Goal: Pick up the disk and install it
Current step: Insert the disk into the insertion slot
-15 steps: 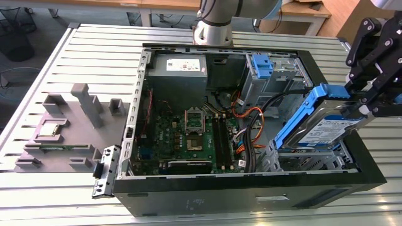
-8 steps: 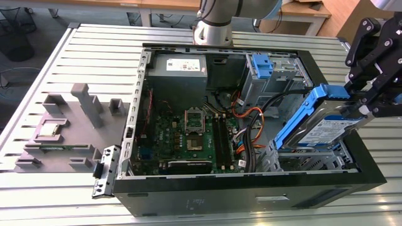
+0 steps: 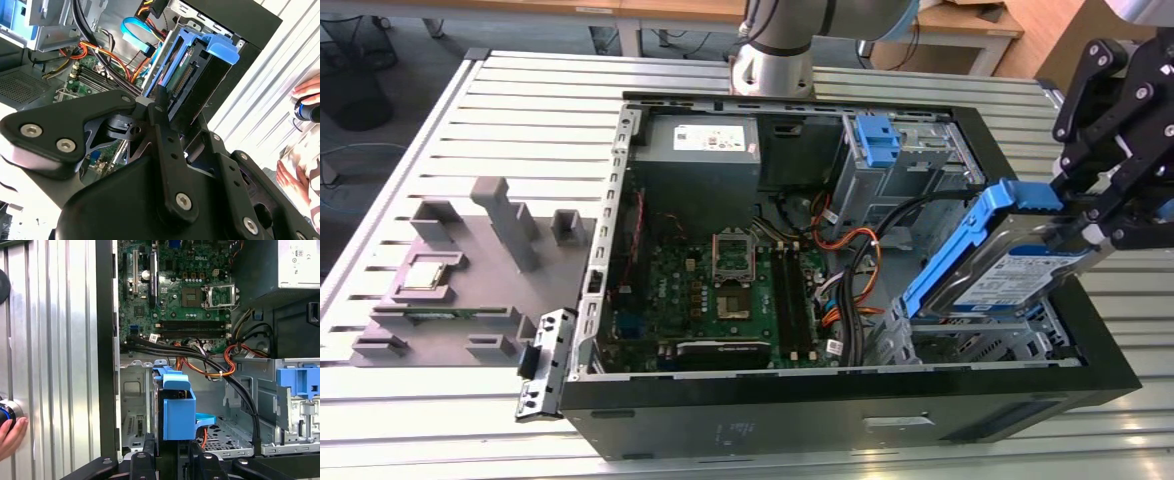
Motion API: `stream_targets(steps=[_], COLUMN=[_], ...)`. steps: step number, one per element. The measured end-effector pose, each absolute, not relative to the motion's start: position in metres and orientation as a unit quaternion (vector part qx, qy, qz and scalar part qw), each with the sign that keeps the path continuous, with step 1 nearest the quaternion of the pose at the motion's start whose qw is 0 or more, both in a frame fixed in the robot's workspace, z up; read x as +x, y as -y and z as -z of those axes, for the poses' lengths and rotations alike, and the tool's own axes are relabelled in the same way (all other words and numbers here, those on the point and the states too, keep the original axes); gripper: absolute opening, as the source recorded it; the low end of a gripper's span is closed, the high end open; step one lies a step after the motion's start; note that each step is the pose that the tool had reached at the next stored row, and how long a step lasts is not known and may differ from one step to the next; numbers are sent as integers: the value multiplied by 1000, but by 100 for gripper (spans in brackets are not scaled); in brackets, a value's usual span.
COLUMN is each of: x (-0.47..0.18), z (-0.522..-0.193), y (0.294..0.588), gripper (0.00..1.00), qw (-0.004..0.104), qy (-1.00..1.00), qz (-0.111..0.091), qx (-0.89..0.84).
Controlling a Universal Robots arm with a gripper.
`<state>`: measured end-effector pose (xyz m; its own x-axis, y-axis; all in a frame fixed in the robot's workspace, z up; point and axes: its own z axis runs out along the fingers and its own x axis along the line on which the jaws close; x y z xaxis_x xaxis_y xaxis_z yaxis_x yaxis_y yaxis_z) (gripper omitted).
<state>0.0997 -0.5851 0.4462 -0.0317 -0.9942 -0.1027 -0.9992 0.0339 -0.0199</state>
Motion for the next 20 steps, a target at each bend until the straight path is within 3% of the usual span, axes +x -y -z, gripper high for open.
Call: stream_targets(steps=[20], x=[100], z=[-433], y=[586], gripper=[35], qw=[44], qy=[-718], qz=[-29], qx=[-694])
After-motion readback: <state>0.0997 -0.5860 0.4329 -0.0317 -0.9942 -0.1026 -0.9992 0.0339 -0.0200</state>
